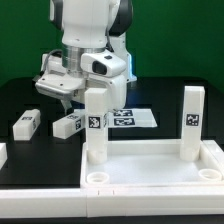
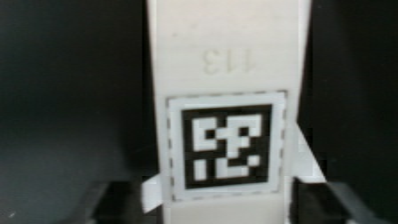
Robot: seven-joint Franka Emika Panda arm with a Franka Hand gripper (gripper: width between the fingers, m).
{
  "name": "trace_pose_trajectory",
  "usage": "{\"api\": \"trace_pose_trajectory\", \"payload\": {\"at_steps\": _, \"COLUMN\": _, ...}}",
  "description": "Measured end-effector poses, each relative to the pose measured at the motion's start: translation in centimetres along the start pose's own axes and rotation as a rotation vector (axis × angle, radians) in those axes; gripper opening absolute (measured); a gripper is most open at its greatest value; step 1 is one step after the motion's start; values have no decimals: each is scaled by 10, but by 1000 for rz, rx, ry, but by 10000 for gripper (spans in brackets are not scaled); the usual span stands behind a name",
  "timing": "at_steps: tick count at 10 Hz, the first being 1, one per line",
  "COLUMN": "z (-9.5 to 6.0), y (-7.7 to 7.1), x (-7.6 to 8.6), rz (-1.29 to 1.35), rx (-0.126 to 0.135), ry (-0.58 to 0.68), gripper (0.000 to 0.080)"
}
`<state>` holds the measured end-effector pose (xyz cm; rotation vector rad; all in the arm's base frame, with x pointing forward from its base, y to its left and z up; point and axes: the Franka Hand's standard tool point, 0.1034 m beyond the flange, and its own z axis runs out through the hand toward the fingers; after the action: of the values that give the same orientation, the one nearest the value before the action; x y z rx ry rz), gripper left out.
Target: Assemble desk
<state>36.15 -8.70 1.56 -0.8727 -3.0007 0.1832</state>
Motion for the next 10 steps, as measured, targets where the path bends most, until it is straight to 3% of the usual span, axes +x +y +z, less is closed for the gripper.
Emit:
{"api": "trace_pose_trajectory", "payload": {"at_steps": 1, "z": -12, "y": -3, "x": -6, "rz": 31, "rx": -7, "ry": -23, "gripper": 531}}
{"api": "trace_pose_trajectory", "payload": {"at_steps": 2, "z": -27, "y": -4, "x": -11, "rz": 90, "rx": -19, "ry": -47, "gripper": 531}}
{"api": "trace_pose_trajectory", "payload": {"at_steps": 3, "z": -44, "y": -3, "x": -19, "rz": 167, "rx": -29, "ry": -74, "gripper": 627}}
{"api": "trace_pose_trajectory", "payload": {"at_steps": 4, "z": -59, "y": -1, "x": -29, "rz": 226, "rx": -47, "ry": -103, "gripper": 643}}
{"api": "trace_pose_trajectory", "payload": {"at_steps": 5, "z": -67, "y": -2, "x": -42, "rz": 320, "rx": -41, "ry": -116, "gripper": 648}}
{"api": "trace_pose_trajectory", "payload": {"at_steps": 6, "z": -71, "y": -2, "x": -59, "rz": 322, "rx": -37, "ry": -132, "gripper": 648}}
{"api": "trace_pose_trajectory", "payload": {"at_steps": 9, "z": -67, "y": -3, "x": -56, "rz": 547, "rx": -49, "ry": -119, "gripper": 649}}
{"api": "trace_pose_trajectory", "payload": {"at_steps": 10, "z": -65, "y": -10, "x": -60, "rz": 640, "rx": -49, "ry": -111, "gripper": 649}}
